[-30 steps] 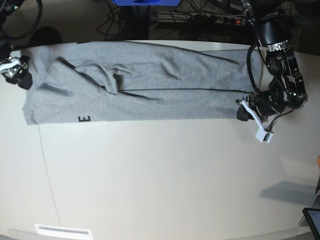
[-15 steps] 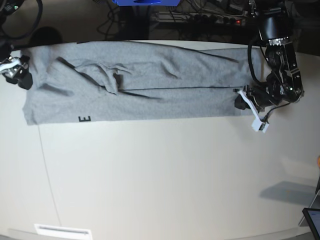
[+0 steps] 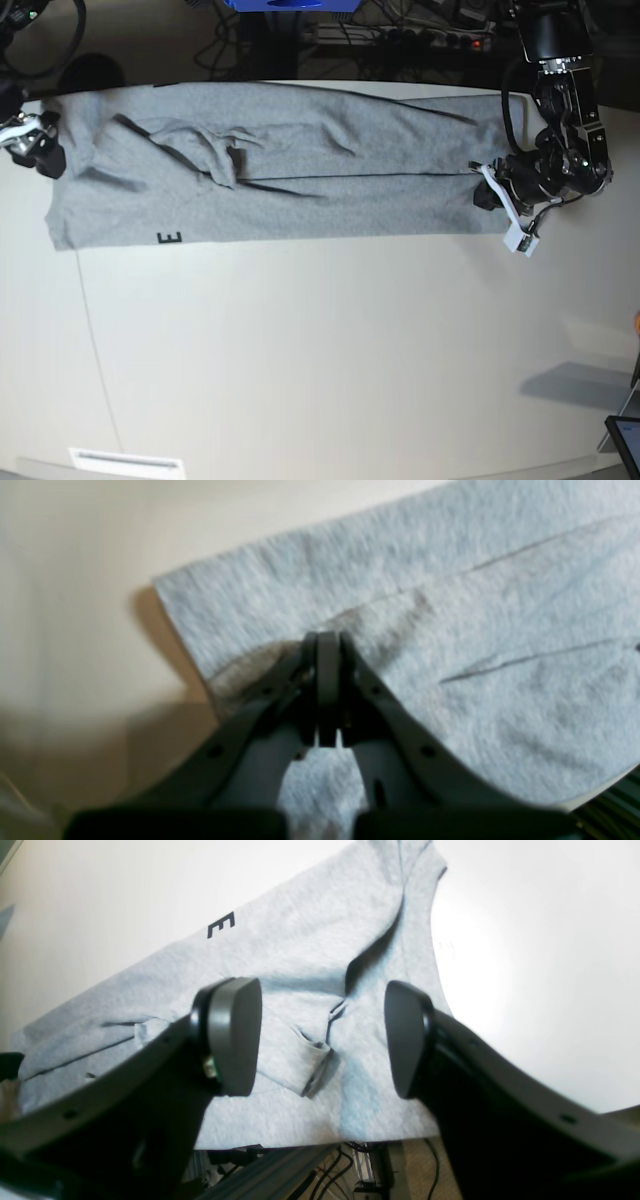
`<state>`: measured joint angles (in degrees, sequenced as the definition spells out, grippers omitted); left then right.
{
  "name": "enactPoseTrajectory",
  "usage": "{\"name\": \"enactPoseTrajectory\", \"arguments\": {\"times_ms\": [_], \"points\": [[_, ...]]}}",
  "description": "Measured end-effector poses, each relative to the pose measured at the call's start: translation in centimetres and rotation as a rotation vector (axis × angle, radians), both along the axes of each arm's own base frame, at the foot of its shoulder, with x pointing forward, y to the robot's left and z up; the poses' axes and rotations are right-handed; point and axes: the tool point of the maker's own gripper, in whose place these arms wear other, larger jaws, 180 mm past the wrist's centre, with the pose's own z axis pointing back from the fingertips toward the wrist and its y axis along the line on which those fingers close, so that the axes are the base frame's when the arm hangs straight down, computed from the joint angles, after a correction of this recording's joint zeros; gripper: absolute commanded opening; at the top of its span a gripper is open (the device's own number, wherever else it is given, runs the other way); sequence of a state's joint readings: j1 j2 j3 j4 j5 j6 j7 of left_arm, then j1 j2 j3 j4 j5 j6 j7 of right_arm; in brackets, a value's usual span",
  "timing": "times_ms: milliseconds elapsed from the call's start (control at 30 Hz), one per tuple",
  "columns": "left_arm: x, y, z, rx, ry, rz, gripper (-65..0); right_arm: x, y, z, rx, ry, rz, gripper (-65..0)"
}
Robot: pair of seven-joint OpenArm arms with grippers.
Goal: Fold the T-shirt properly
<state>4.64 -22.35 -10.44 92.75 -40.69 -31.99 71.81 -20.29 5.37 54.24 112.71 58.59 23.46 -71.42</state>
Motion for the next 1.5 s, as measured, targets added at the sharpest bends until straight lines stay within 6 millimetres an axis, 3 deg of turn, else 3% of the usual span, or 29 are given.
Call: {"name": "enactPoseTrajectory", "arguments": {"times_ms": [267,433,533,633,733,800,900,1033,1100,1267,1400,1500], "points": [[-2.1,0.3,-1.1,0.010,0.060,-0.004,-65.0,0.0,0.0,0.0,0.000,0.000,0.000,-27.9],[-2.9,2.7,-0.6,0.082,0.081,-0.022,-65.0,0.0,0.0,0.0,-0.002,0.000,0.001,-27.9],[-2.6,2.9,1.1,0.142,0.047,-0.060,-65.0,0.0,0.0,0.0,-0.002,0.000,0.001,-27.9],[-1.3,2.3,4.6,0.170,-0.071,-0.091,-65.0,0.1,0.3,0.2,-0.015,-0.014,0.031,-27.9],[-1.5,1.2,6.3,0.205,-0.119,-0.133,-65.0,0.6,2.3,0.7,-0.023,-0.057,0.175,-27.9],[-2.3,0.2,6.2,0.196,-0.110,-0.147,-64.8,0.9,3.7,0.8,-0.033,-0.064,0.271,-27.9],[-3.2,-1.2,5.5,0.135,-0.134,-0.139,-62.1,1.1,4.2,0.5,-0.065,-0.034,0.333,-27.7],[-5.1,-3.5,4.5,0.001,-0.231,-0.097,-46.7,2.2,5.3,0.1,-0.192,-0.066,0.407,-27.6],[-5.2,-4.6,5.2,-0.074,-0.313,-0.085,-42.7,2.1,6.4,-1.0,-0.266,-0.061,0.473,-27.6],[-4.9,-4.3,5.9,-0.057,-0.420,-0.078,-42.5,0.0,9.7,-4.5,-0.400,-0.038,0.596,-27.6],[-4.6,-4.8,5.3,0.047,-0.539,-0.056,-42.5,0.2,10.4,-5.5,-0.513,-0.057,0.555,-27.6],[-4.9,-5.9,4.8,0.024,-0.646,-0.021,-42.7,0.6,11.0,-5.5,-0.571,-0.093,0.532,-27.1]]}}
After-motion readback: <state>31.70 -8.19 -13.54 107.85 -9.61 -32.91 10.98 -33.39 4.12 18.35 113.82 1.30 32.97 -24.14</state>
